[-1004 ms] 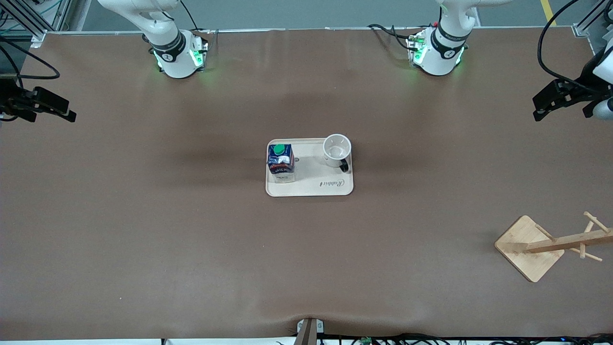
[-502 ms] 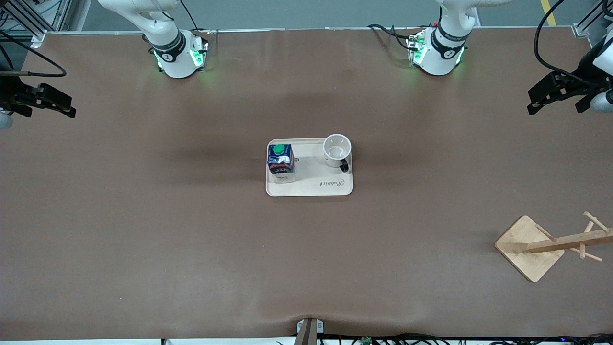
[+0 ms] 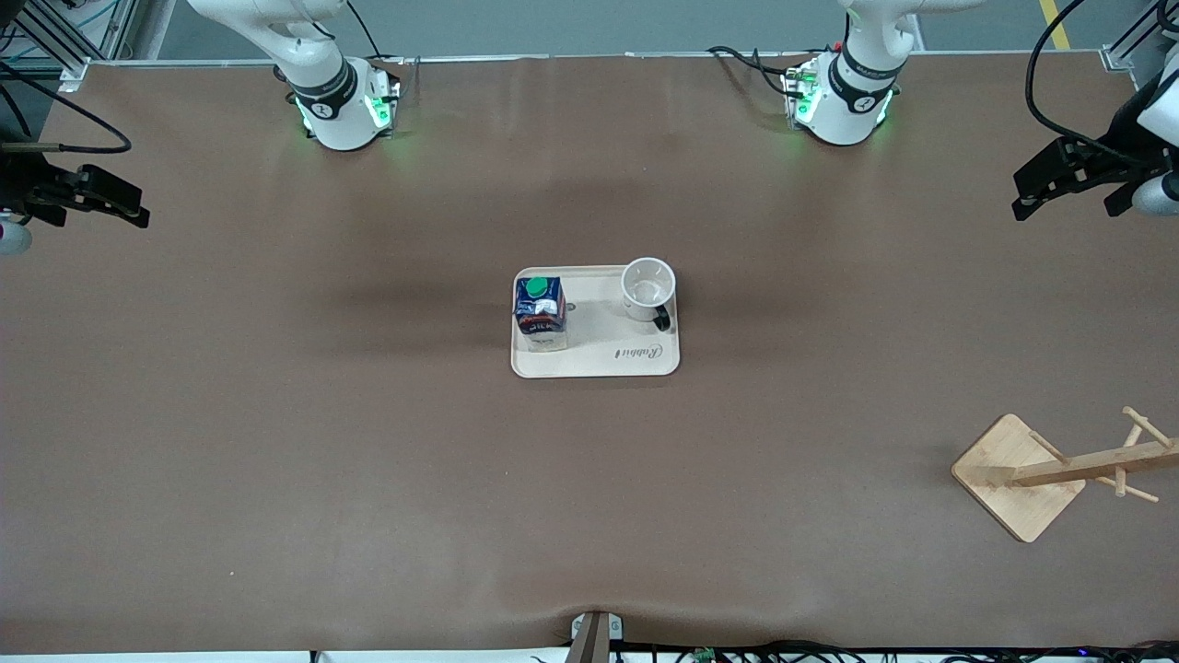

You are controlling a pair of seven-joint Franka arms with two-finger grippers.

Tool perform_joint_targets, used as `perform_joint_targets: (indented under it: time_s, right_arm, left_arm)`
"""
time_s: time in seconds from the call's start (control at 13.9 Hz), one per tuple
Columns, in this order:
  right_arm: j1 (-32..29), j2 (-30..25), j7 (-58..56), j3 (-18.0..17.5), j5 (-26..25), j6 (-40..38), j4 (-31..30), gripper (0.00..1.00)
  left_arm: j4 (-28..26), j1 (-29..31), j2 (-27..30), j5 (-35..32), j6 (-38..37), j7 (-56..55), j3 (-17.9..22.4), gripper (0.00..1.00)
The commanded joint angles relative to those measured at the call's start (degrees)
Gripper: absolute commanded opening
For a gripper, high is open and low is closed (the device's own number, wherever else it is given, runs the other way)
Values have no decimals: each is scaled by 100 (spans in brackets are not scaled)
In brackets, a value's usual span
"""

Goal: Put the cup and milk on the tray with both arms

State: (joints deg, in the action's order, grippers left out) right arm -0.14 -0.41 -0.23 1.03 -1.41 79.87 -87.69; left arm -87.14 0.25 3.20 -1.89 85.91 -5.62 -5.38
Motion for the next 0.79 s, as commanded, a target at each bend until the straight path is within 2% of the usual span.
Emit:
perform_joint_targets:
  time_s: [0.0, 0.72]
  right_arm:
    - [-21, 6, 32, -24, -79, -138, 32, 100]
    - [-22, 24, 41, -24, -8, -183, 67, 100]
  left_arm:
    - [-22, 27, 67, 110, -74, 105, 19, 100]
    - [-22, -16, 40, 118, -74, -18, 10, 100]
